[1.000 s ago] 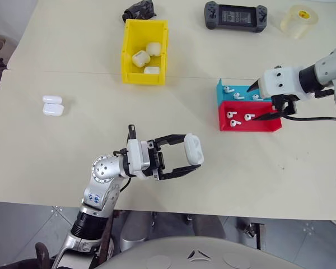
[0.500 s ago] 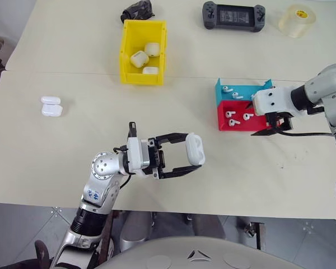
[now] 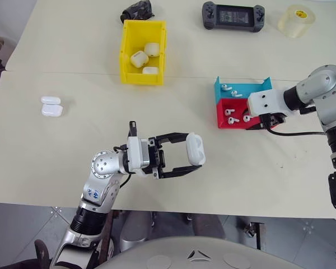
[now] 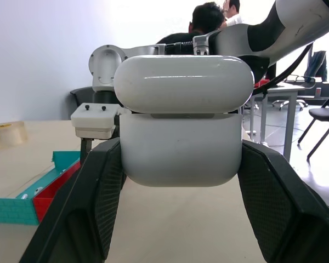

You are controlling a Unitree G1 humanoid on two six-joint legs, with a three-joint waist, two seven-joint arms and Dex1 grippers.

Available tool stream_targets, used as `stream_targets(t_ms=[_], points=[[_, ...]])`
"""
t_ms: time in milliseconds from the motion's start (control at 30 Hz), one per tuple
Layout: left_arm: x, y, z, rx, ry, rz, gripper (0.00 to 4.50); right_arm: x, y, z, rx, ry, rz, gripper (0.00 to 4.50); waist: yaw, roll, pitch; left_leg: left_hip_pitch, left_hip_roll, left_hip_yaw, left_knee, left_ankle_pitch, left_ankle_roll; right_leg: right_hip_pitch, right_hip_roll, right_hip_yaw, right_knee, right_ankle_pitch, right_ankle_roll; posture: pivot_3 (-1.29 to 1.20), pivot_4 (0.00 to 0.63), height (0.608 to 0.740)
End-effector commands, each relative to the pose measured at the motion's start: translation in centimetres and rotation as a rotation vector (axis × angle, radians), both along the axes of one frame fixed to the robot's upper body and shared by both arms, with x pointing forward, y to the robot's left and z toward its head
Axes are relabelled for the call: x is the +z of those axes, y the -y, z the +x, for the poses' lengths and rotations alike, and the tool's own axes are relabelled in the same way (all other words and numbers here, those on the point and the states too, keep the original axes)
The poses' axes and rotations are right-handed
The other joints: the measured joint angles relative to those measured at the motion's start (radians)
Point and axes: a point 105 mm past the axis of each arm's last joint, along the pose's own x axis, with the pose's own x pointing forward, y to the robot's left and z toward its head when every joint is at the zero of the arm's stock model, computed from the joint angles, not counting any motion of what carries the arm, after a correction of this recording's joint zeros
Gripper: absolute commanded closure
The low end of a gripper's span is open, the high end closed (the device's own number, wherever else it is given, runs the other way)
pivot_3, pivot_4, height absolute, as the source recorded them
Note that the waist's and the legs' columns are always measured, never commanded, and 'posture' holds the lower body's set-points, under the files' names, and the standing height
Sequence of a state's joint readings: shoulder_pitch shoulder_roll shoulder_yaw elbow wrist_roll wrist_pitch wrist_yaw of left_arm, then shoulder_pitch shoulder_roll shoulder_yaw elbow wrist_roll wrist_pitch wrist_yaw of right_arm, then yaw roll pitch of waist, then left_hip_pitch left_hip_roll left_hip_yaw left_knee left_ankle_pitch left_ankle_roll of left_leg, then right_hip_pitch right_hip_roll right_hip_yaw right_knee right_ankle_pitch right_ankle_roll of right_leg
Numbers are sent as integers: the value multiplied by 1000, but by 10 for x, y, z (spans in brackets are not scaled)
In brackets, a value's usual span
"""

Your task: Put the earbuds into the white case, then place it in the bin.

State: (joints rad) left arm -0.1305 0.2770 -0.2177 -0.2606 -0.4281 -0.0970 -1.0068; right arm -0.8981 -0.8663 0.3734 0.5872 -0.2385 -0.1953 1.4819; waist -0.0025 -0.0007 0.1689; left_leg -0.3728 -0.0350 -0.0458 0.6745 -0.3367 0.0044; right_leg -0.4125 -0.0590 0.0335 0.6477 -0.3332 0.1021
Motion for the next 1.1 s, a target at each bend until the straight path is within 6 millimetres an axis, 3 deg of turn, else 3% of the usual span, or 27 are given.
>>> stream_targets(t_ms=[33,467,1000,1100], points=[[9,1,-6,-21,28,-29,1727,15,-3,3,25,34,-14,1895,0,0,0,0,0,0,0,0,0,0,0,0,0,0,0,0,150,740],[9,1,-5,-15,28,-29,1727,26,-5,8,27,46,-28,1895,0,0,0,0,0,0,0,0,0,0,0,0,0,0,0,0,150,740],[9,0,-5,-6,28,-28,1727,14,-1,12,21,32,-45,1895,0,0,0,0,0,0,0,0,0,0,0,0,0,0,0,0,150,740],[9,0,-5,-8,29,-27,1727,14,0,13,19,35,-50,2432,0,0,0,0,0,0,0,0,0,0,0,0,0,0,0,0,150,740]])
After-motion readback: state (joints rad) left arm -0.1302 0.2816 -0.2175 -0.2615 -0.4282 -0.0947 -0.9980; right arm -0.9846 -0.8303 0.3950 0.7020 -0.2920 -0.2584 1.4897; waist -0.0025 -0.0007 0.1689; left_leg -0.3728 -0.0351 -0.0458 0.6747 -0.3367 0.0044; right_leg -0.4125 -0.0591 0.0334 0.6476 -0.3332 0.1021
